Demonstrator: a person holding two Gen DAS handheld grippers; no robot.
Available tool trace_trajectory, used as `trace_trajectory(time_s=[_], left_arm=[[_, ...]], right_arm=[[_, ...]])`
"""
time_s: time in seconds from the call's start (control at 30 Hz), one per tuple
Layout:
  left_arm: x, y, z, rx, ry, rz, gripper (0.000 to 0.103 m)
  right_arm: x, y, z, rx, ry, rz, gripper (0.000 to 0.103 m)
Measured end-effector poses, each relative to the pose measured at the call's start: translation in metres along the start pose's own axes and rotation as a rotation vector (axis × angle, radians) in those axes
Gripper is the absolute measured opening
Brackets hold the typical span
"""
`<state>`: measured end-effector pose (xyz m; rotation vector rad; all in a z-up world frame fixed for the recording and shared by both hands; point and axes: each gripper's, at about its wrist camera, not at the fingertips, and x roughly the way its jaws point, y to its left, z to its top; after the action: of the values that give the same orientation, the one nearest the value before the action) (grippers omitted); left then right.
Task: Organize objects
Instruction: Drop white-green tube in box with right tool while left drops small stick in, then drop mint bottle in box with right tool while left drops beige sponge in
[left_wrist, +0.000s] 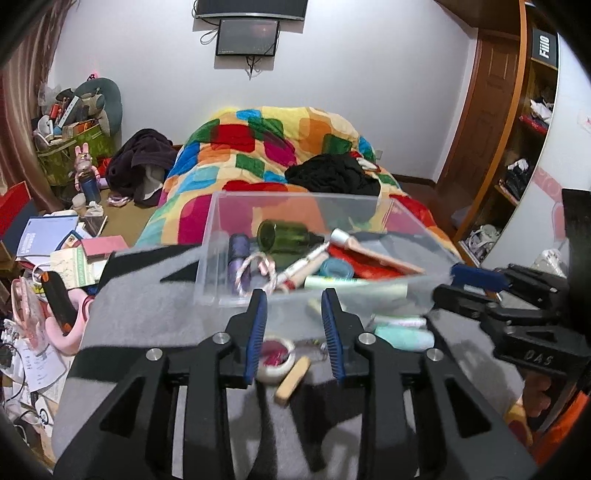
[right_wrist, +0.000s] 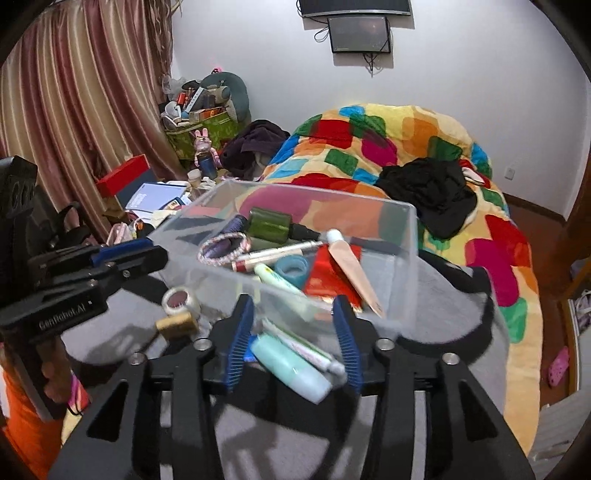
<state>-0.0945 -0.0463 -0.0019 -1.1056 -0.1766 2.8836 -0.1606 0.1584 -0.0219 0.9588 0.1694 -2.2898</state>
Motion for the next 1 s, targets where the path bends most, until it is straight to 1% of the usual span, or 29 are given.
trace_trajectory(time_s=[0.07, 0.17, 0.23, 0.33, 0.43, 0.57, 0.63, 0.67, 0.7, 0.73, 0.77, 0.83, 0.93, 1.0], left_arm=[[0.003, 0.002, -0.008, 0.002, 0.023, -0.004, 0.032], [0.011, 0.005, -0.023, 0.009, 0.074, 0.006, 0.036], [0.020, 0.006, -0.035, 0.031, 0.120, 0.025, 0.036], [0.031, 0.007, -0.047, 0.048, 0.172, 0.047, 0.036], [0.035, 0.008, -0.050, 0.044, 0.189, 0.041, 0.036], [0.037, 0.003, -0.049, 0.036, 0.177, 0.023, 0.036], [0.035, -0.002, -0.051, 0.043, 0.171, 0.021, 0.031], [0.035, -0.004, -0.052, 0.051, 0.174, 0.018, 0.023], [0.034, -0.006, -0.054, 0.055, 0.178, 0.016, 0.017], [0.034, -0.008, -0.057, 0.059, 0.186, 0.008, 0.014], [0.034, -0.009, -0.059, 0.060, 0.197, 0.000, 0.011], [0.030, -0.014, -0.064, 0.071, 0.190, 0.010, 0.011], [0.023, -0.018, -0.068, 0.078, 0.189, -0.014, 0.010], [0.021, -0.020, -0.069, 0.086, 0.189, -0.008, 0.011]], right_arm=[[0.000, -0.003, -0.011, -0.003, 0.023, -0.004, 0.048], [0.009, -0.005, -0.028, -0.006, 0.077, -0.002, 0.048], [0.017, -0.007, -0.034, 0.001, 0.112, 0.012, 0.048], [0.031, -0.012, -0.043, 0.031, 0.166, 0.056, 0.048], [0.039, -0.015, -0.047, 0.046, 0.187, 0.061, 0.048], [0.045, -0.015, -0.043, 0.040, 0.186, 0.049, 0.048], [0.047, -0.012, -0.043, 0.028, 0.203, 0.048, 0.048], [0.047, -0.009, -0.044, 0.020, 0.209, 0.053, 0.047], [0.045, -0.007, -0.044, 0.018, 0.206, 0.057, 0.040], [0.044, -0.005, -0.046, 0.018, 0.207, 0.068, 0.033], [0.041, -0.003, -0.049, 0.020, 0.209, 0.089, 0.030], [0.037, -0.001, -0.052, 0.025, 0.212, 0.112, 0.022], [0.029, 0.005, -0.058, 0.017, 0.216, 0.154, 0.022], [0.025, 0.011, -0.061, -0.012, 0.209, 0.150, 0.022]])
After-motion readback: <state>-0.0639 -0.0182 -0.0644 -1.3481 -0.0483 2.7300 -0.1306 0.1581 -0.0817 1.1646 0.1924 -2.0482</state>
